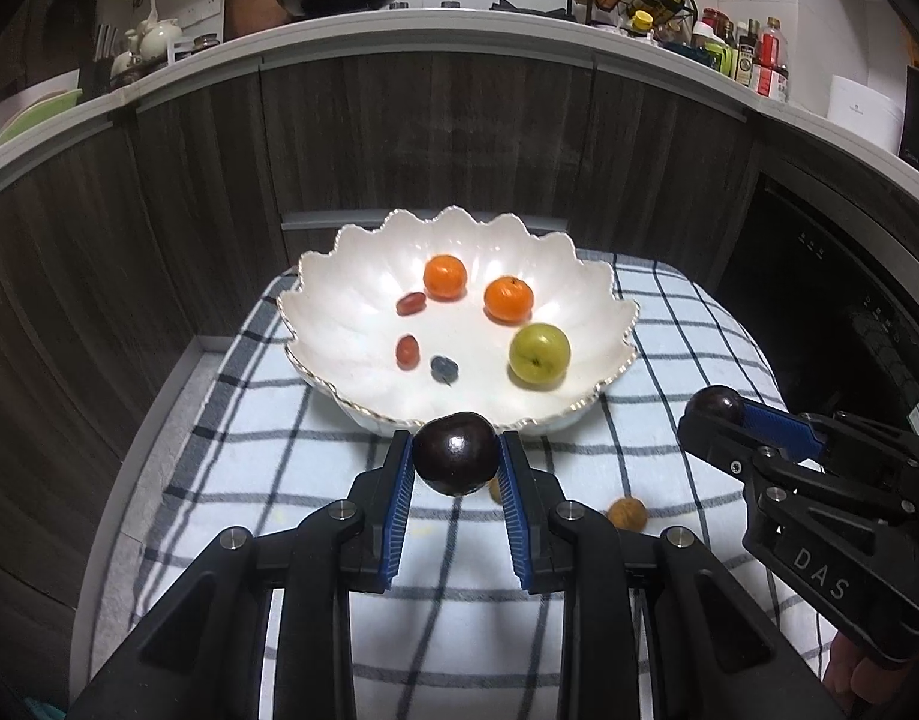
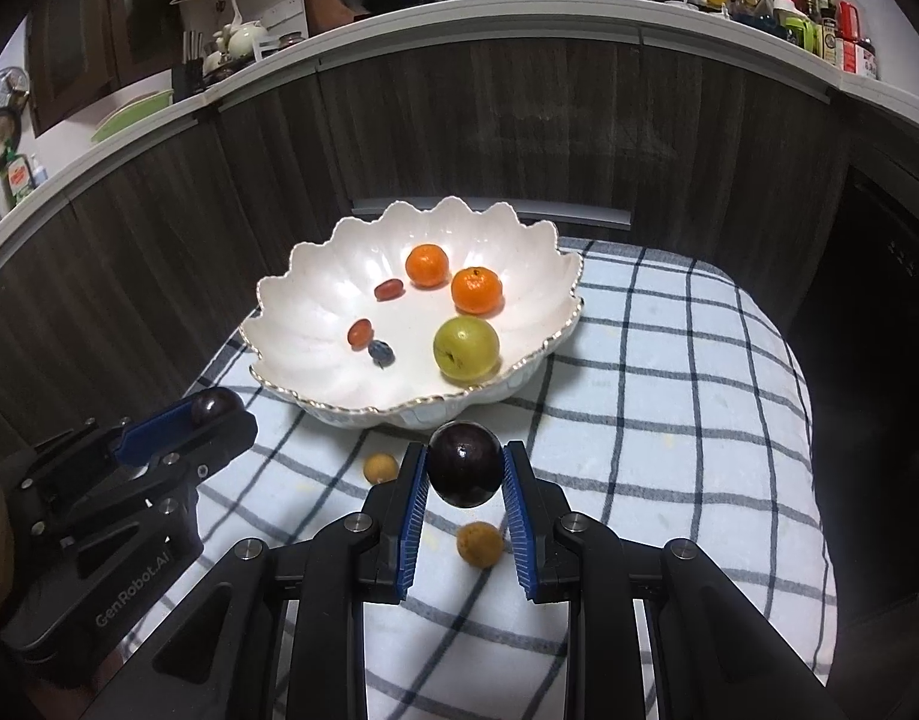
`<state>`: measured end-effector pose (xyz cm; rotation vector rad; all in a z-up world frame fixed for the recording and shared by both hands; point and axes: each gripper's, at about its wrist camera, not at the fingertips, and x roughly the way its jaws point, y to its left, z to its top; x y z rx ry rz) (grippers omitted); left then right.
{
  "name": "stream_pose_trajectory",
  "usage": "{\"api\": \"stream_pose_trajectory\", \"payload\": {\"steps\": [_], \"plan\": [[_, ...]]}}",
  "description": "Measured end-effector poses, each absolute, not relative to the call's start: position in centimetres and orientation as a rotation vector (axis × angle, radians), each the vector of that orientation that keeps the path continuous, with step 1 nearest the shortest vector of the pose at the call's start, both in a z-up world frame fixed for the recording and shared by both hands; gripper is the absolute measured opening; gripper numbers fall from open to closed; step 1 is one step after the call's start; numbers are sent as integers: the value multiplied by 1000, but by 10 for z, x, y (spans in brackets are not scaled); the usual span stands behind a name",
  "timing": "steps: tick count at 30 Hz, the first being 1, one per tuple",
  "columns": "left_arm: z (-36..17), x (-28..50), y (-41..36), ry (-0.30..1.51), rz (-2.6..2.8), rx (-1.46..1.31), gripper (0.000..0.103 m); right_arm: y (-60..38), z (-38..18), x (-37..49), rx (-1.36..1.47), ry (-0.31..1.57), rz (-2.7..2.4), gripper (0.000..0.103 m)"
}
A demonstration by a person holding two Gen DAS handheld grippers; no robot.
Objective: Organize fruits
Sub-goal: 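Lift and carry the plum over the bowl while the right tool carries its plum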
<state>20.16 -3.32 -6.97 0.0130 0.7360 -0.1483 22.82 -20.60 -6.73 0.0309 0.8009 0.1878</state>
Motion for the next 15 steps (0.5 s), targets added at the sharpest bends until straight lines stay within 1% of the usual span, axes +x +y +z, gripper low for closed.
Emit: {"api": "stream_pose_trajectory", "payload": {"steps": [15], "plan": [[-59,228,-17,746,-158,6,29,-191,-51,252,24,780,172,27]]}}
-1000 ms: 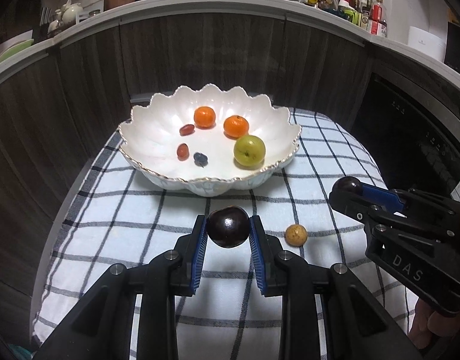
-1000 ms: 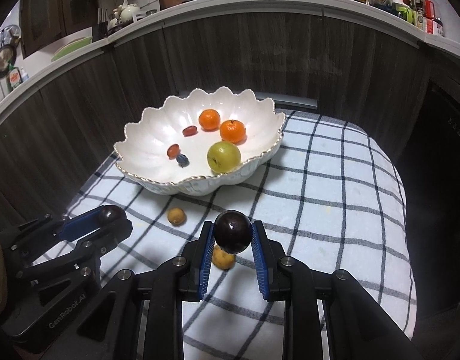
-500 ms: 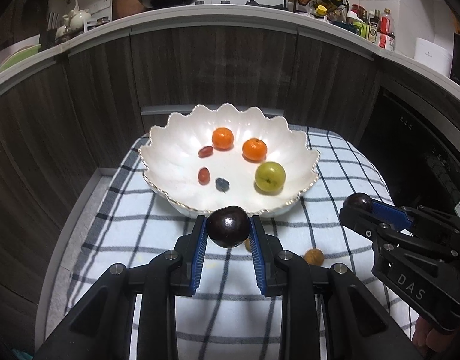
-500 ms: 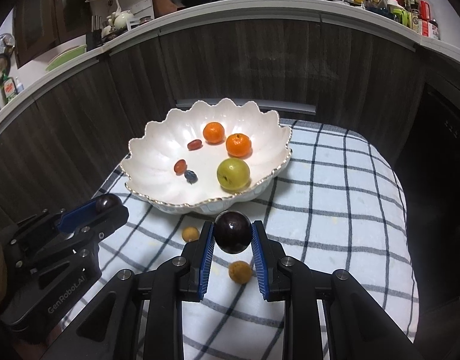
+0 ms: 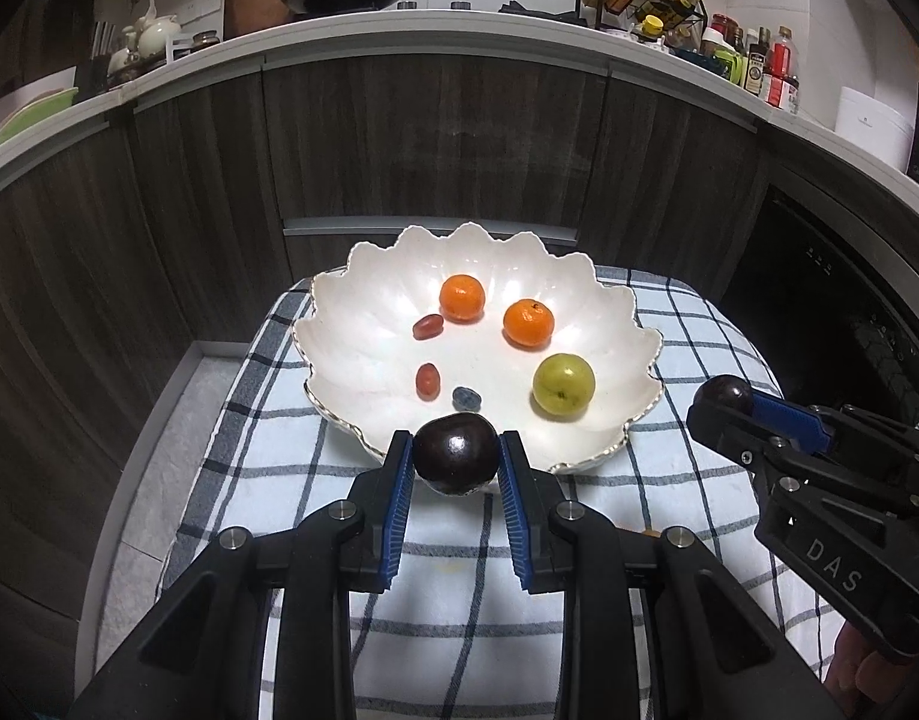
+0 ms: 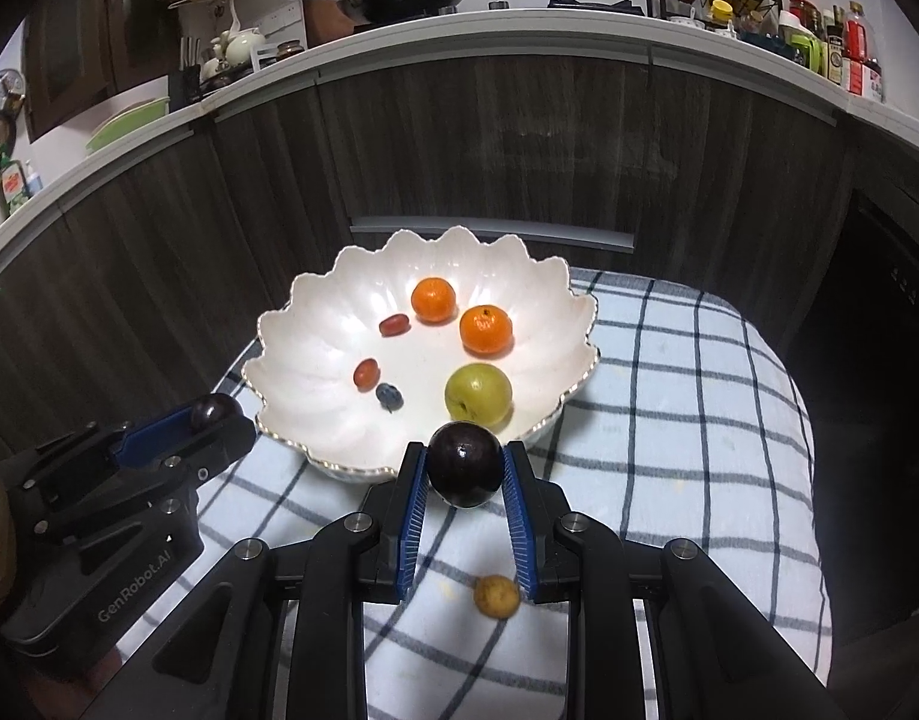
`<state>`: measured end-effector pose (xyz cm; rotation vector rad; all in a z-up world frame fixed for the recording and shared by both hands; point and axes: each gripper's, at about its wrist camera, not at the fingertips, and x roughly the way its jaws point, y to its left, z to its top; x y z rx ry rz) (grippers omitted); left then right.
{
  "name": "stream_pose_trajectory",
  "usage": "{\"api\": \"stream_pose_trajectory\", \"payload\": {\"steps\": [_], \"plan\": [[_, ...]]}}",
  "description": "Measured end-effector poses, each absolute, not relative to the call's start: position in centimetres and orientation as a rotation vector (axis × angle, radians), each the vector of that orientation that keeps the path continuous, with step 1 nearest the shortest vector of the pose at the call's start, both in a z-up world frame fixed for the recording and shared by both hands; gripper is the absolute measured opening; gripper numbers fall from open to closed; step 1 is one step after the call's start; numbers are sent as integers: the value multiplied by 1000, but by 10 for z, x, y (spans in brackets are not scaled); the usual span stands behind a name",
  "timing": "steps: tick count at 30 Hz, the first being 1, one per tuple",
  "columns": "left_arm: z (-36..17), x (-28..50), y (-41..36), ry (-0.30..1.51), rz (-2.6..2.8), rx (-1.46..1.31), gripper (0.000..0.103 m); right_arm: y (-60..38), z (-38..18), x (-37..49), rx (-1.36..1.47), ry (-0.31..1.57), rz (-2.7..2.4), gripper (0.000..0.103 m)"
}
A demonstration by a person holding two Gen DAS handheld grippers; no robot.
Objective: Organize fruits
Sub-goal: 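Lift and carry the plum over the bowl while the right tool carries its plum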
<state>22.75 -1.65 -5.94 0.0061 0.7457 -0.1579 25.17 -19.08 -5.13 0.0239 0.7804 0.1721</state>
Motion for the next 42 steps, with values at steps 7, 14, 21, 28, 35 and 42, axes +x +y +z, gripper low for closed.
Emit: {"api": "stream_pose_trajectory", "payload": {"steps": [7,14,21,28,35,42], "plan": [[-52,242,-10,748,-169,6,29,-186,-46,264,28,779,153,27],[-49,260,-5,755,-175,19,29,-180,-42,278,40,783,148,27],[-48,272,2,751,-177,23,29,-174,-41,287,43,785,144,27],[-50,283,8,752,-196,23,29,-169,-43,295,43,796,120,27],[-53,295,13,752,-220,39,29,-163,-51,301,44,823,99,27],[-60,308,16,780,-254,58,29,-158,-58,308,43,844,93,27]]}}
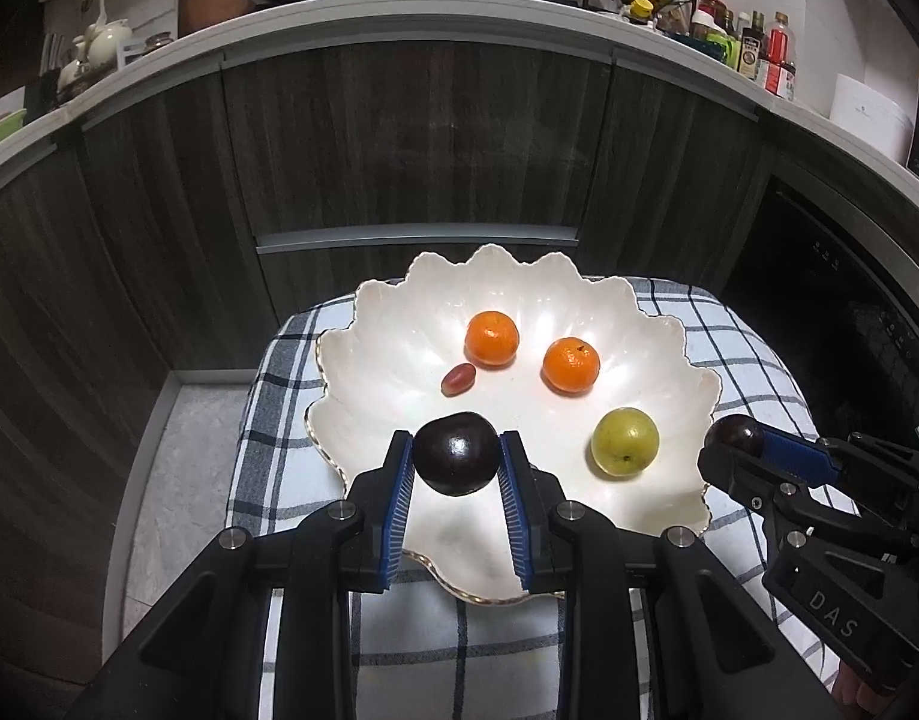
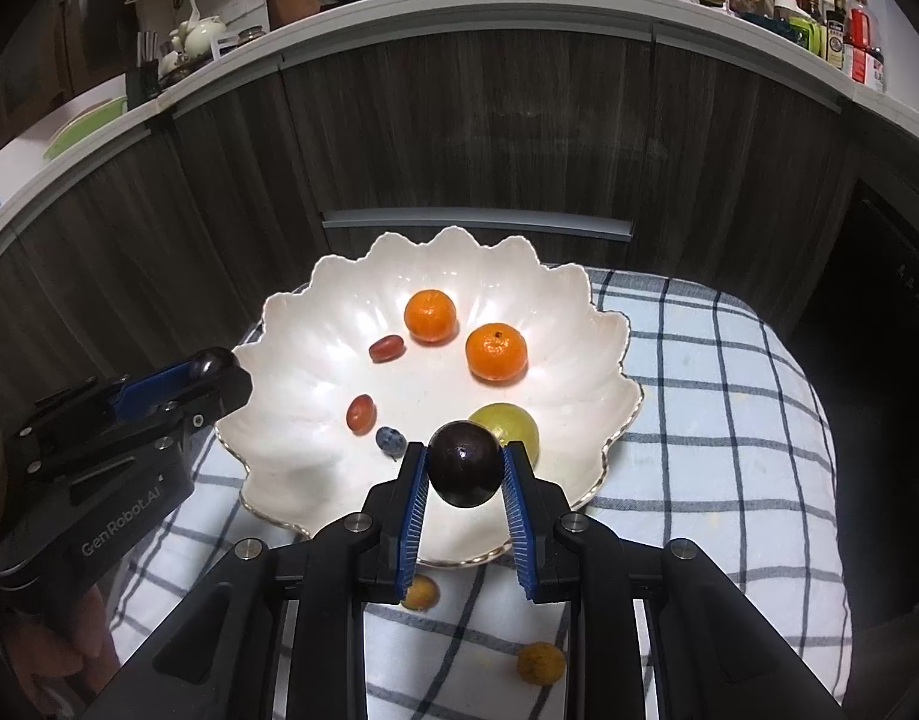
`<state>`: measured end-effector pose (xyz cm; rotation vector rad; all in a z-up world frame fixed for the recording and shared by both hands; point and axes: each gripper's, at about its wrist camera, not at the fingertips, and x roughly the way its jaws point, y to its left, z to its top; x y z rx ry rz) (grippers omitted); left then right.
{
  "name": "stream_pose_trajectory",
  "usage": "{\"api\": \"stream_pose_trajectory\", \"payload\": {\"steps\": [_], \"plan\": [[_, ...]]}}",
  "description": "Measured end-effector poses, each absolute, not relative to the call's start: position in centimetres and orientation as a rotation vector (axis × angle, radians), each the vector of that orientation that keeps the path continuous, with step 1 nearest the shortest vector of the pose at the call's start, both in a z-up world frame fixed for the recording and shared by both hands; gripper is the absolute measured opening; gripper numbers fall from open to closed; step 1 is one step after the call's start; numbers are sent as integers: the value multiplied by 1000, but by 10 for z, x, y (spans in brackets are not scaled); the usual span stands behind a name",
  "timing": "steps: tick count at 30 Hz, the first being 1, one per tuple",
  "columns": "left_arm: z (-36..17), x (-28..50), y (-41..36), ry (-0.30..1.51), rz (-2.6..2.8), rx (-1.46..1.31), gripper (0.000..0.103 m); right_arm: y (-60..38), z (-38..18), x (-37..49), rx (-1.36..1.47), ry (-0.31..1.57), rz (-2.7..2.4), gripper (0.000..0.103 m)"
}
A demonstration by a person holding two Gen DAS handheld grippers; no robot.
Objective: Organize fruits
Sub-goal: 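Lift and carry the plum over the bowl while the right tool carries its plum, then open the left tool to drop the plum while the right tool releases its plum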
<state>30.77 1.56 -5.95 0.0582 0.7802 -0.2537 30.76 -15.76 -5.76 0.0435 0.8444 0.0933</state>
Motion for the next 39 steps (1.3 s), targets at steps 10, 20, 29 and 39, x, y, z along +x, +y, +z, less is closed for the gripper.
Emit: {"api": "stream_pose_trajectory", "payload": {"steps": [10,20,29,39], "plan": [[-79,320,18,829,-259,54,29,-152,-70,318,43,885,94,27],[-88,326,18,850,-257,44,29,-148,-82,323,49,922,106,27],[-86,323,21,830,-227,54,58,-148,-88,325,54,946,91,32],[-78,317,24,816,-202,53,77,-155,-77,319,57,897,43,74]]}}
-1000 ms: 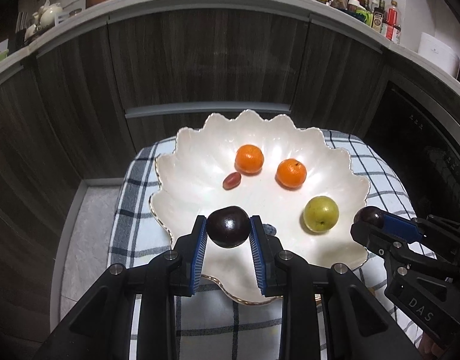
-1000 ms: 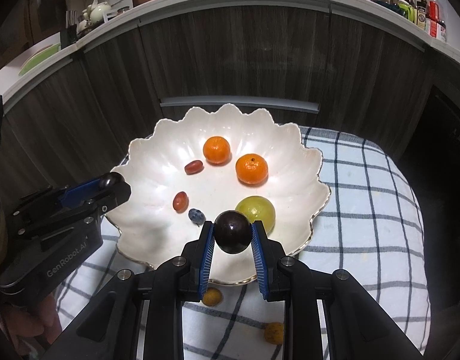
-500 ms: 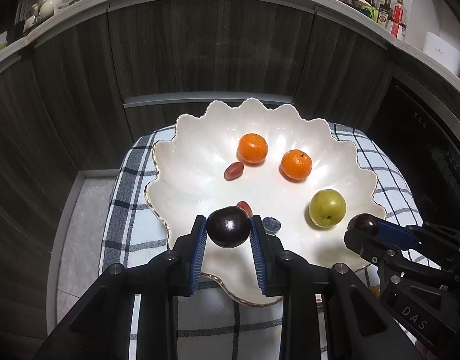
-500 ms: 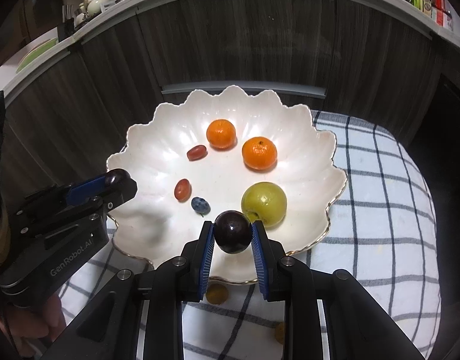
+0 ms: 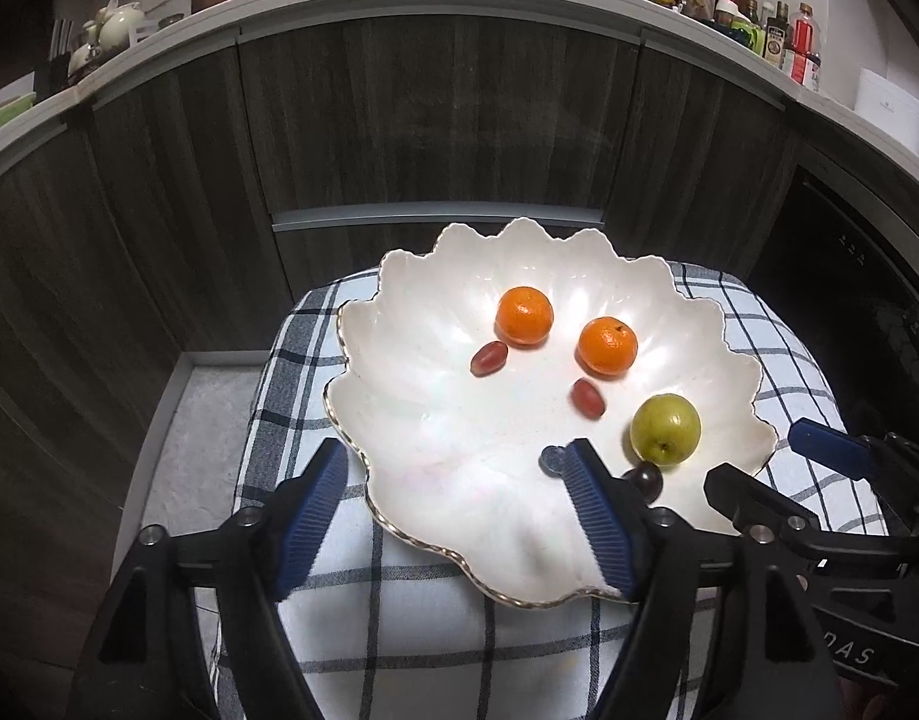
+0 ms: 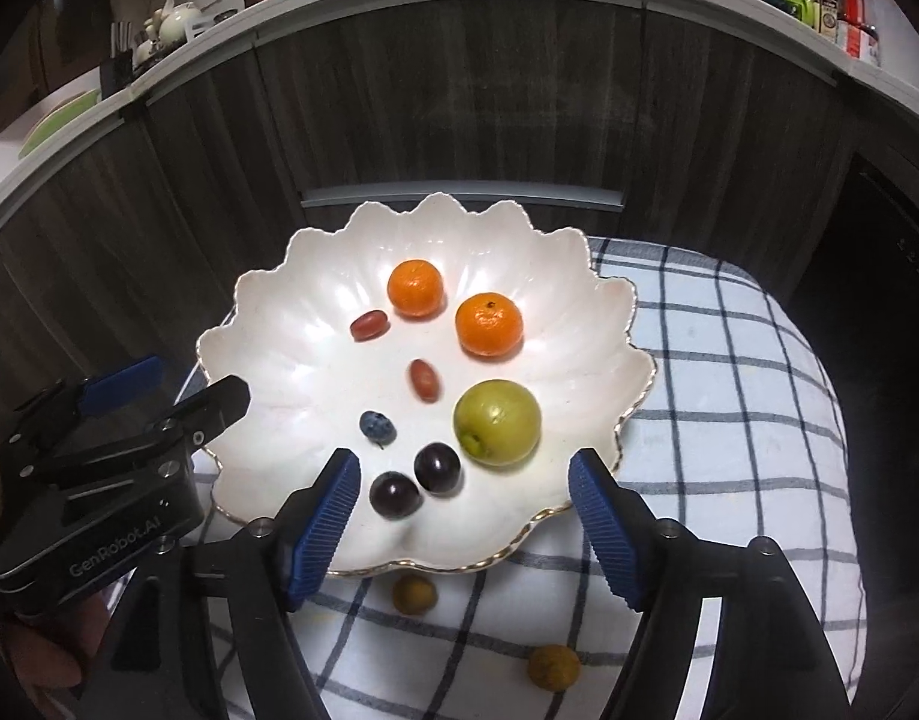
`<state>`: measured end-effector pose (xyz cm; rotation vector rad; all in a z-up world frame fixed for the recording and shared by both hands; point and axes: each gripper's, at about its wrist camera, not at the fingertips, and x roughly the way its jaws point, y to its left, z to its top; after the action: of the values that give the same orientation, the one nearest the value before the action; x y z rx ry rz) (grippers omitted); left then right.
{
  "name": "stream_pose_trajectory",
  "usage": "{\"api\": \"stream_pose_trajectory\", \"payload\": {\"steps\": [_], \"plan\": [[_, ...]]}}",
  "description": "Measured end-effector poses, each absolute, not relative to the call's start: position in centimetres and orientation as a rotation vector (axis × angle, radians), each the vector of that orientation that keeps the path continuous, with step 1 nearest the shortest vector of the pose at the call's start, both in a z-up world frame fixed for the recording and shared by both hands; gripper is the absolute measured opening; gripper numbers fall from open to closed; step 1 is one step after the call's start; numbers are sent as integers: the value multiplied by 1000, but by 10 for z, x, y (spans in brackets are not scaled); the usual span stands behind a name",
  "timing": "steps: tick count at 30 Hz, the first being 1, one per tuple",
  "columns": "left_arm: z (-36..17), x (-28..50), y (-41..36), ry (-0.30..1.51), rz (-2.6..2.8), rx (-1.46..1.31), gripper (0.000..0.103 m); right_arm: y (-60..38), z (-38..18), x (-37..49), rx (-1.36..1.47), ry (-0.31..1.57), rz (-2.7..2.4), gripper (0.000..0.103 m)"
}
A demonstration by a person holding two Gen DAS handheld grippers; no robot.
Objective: Organize fruits
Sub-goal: 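Open the left tool to drop the plum while the right tool releases its plum, then withdraw both tools from the bowl toward the brown round fruits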
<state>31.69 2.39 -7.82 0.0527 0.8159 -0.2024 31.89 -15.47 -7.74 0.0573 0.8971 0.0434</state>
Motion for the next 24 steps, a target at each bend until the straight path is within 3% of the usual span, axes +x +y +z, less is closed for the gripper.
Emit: {"api": "stream_pose_trajectory", "payload": {"steps": [5,24], "plan": [[-73,310,22,812,-198,54,82,-161,-74,315,65,894,22,75],[-51,272,3,771,-232,78,82,-185,-48,279,85,835,-15,75]]}}
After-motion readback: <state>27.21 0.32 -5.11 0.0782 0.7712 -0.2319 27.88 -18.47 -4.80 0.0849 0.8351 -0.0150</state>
